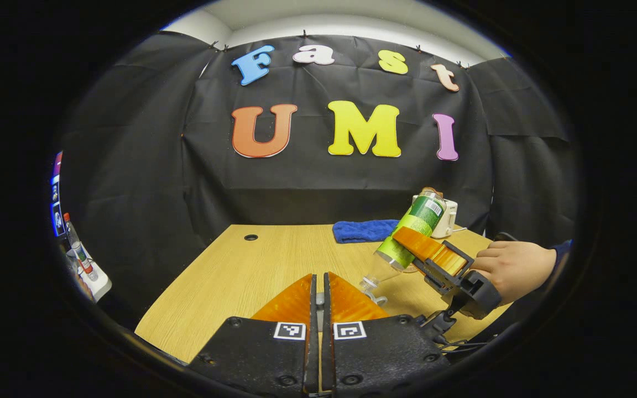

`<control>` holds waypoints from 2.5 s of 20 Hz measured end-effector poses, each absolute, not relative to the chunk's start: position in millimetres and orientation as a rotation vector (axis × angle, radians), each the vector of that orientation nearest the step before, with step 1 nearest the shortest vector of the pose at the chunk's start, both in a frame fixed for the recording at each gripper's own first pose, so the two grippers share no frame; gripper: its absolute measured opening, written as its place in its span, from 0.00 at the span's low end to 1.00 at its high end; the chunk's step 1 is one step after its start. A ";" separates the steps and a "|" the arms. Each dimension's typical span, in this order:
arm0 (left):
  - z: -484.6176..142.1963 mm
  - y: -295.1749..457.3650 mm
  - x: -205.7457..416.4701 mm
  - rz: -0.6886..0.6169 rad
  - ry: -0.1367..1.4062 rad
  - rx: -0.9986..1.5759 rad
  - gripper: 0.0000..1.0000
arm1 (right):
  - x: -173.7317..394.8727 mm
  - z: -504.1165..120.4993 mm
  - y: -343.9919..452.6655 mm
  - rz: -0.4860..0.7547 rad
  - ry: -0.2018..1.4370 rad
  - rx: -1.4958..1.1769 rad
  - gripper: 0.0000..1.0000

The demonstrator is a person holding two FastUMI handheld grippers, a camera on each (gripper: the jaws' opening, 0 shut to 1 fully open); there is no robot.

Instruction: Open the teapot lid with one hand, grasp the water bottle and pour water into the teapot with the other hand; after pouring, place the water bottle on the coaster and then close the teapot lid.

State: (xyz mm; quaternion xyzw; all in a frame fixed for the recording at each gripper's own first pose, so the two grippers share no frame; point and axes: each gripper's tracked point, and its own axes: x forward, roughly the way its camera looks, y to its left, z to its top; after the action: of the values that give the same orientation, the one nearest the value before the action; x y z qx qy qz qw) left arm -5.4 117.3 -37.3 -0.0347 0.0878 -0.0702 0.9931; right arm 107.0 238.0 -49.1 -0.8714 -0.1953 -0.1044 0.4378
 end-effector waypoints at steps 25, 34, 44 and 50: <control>-32.6 124.7 -0.6 -0.114 0.147 -0.087 0.05 | 129.9 -110.8 194.6 0.075 -0.113 -1.424 0.70; -37.6 119.2 2.9 -0.118 0.157 -0.074 0.05 | 133.1 -42.7 161.5 0.147 -0.064 -0.798 0.70; -41.1 115.1 5.9 -0.113 0.162 -0.042 0.05 | 200.7 -42.7 102.9 0.023 0.106 -0.133 0.72; -44.9 111.5 10.7 -0.116 0.167 -0.042 0.05 | 232.5 -72.2 104.4 -0.002 0.155 -0.053 0.70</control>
State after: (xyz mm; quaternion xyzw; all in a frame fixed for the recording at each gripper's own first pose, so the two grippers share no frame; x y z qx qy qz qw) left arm 10.7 111.5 -44.9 -0.0207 0.0832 -0.0581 0.9946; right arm 232.5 104.4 -72.2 -0.0264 0.0773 -0.0011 0.9967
